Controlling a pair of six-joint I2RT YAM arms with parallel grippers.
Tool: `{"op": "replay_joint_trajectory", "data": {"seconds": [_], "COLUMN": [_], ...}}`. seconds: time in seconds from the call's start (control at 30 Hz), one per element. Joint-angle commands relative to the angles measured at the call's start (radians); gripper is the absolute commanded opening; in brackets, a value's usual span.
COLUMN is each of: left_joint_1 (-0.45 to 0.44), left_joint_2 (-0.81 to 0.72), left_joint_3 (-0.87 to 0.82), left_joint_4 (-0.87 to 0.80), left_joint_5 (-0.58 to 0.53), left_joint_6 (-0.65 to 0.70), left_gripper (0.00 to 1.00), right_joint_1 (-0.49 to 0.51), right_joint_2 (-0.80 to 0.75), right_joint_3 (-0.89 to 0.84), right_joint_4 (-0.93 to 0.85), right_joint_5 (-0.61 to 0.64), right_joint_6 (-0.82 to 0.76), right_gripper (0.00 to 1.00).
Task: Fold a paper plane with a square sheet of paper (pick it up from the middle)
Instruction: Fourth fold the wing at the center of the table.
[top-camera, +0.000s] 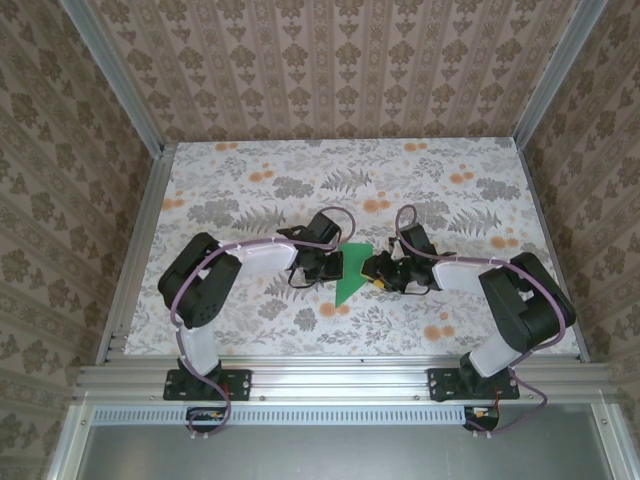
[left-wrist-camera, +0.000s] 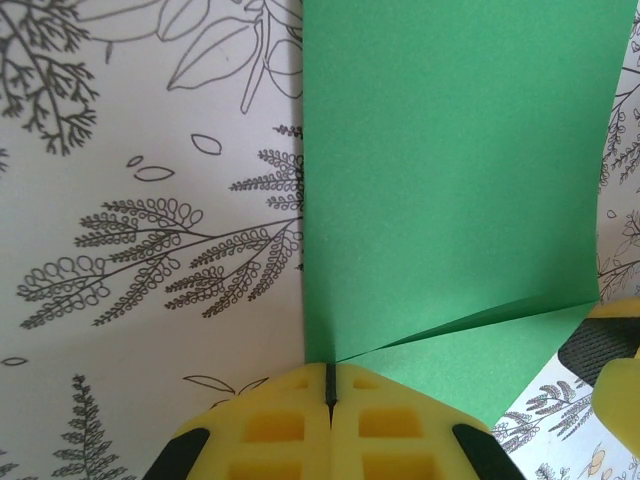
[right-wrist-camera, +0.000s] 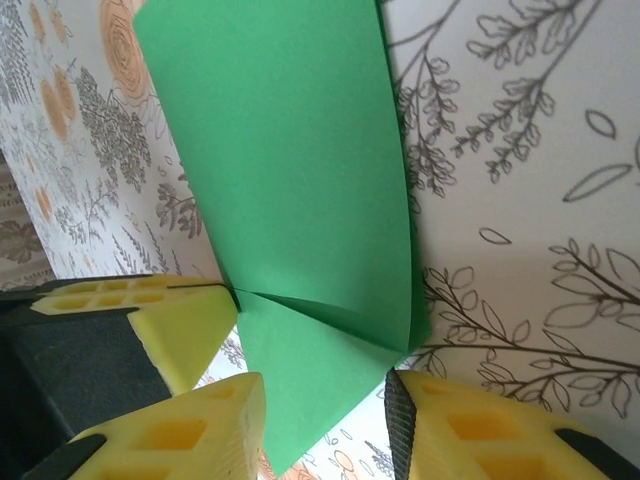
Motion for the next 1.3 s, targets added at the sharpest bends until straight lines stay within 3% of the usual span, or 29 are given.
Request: {"op": "replay_joint_trajectory", "data": {"seconds": [0.0,0.43,0.67,0.97,1.1,1.27], "left_joint_1": [0.009,0.011,0.014,-0.034,-0.058,-0.116], "left_joint_2": [0.025,0.029,-0.005,-0.124,-0.152,-0.178], "left_joint_3": [-0.027,-0.029,-0.029,-0.101,-0.170,-0.222], "left_joint_4": [-0.035,-0.024,0.010,0.107,0.217,0.321], "left_joint_5": [-0.015,-0.008,0.030,0.023,0.032,-0.002], "left_joint_6": [0.012,0.008,0.014,0.061,0.085,0.206], "left_gripper": [0.02,0.02,0.04,0.20,0.27,0.37], "right_joint_1": [0.007,0.042,0.078,0.150,0.158,0.160], "right_joint_2": [0.025,0.039,0.030,-0.066,-0.100,-0.123], "right_joint_3": [0.026,0.026,0.076,0.147,0.160,0.168], "right_joint_4": [0.022,0.051,-0.105,-0.403,-0.479,-0.534], "right_joint_5": [0.002,0.028,0.146,0.393,0.425,0.434], "right_joint_6": [0.028,0.064,0.016,0.132,0.245,0.339], "right_gripper": [0.38,0.21,0.03,0.00,0.00,0.00]}}
